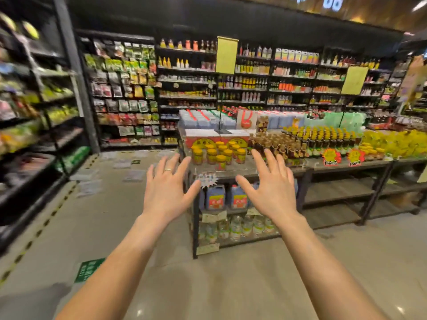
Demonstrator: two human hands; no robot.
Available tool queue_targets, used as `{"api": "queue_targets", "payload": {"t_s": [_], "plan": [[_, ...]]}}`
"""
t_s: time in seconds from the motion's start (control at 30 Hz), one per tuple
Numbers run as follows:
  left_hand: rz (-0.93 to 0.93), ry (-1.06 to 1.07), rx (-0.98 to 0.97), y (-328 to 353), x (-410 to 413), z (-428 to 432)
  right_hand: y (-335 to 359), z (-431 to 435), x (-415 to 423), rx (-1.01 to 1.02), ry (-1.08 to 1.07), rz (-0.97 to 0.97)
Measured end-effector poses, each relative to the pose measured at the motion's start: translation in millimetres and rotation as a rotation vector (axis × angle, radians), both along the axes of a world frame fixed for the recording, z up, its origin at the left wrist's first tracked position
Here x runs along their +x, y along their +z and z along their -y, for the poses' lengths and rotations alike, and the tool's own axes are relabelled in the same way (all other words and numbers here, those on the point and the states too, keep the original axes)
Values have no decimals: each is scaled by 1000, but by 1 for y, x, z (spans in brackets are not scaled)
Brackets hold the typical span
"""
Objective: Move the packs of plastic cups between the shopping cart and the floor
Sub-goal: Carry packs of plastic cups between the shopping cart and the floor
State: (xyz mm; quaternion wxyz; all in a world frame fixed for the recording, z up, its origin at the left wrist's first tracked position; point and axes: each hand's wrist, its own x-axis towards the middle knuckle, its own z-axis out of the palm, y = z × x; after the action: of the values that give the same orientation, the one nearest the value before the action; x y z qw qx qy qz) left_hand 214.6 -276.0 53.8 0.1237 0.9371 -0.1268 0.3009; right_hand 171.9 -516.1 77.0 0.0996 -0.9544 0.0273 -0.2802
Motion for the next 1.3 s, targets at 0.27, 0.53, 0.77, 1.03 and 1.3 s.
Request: {"api": "queue_targets", "payload": {"t_s": [0.27, 0.53, 0.77, 1.03, 1.3], "plan": [[4, 237, 13, 1, 16, -116, -2, -111, 66, -12, 206, -2], [10, 331, -10, 0, 57, -171, -11, -173, 136, 17, 312, 11], [-23, 406, 1, -10, 136, -210, -21, -218, 238, 27, 397, -2], [-13, 474, 31, -1, 274, -244, -23, -254, 394, 86, 442, 13], [2, 493, 51, 5, 398, -250, -17, -275, 521, 81, 482, -19]]}}
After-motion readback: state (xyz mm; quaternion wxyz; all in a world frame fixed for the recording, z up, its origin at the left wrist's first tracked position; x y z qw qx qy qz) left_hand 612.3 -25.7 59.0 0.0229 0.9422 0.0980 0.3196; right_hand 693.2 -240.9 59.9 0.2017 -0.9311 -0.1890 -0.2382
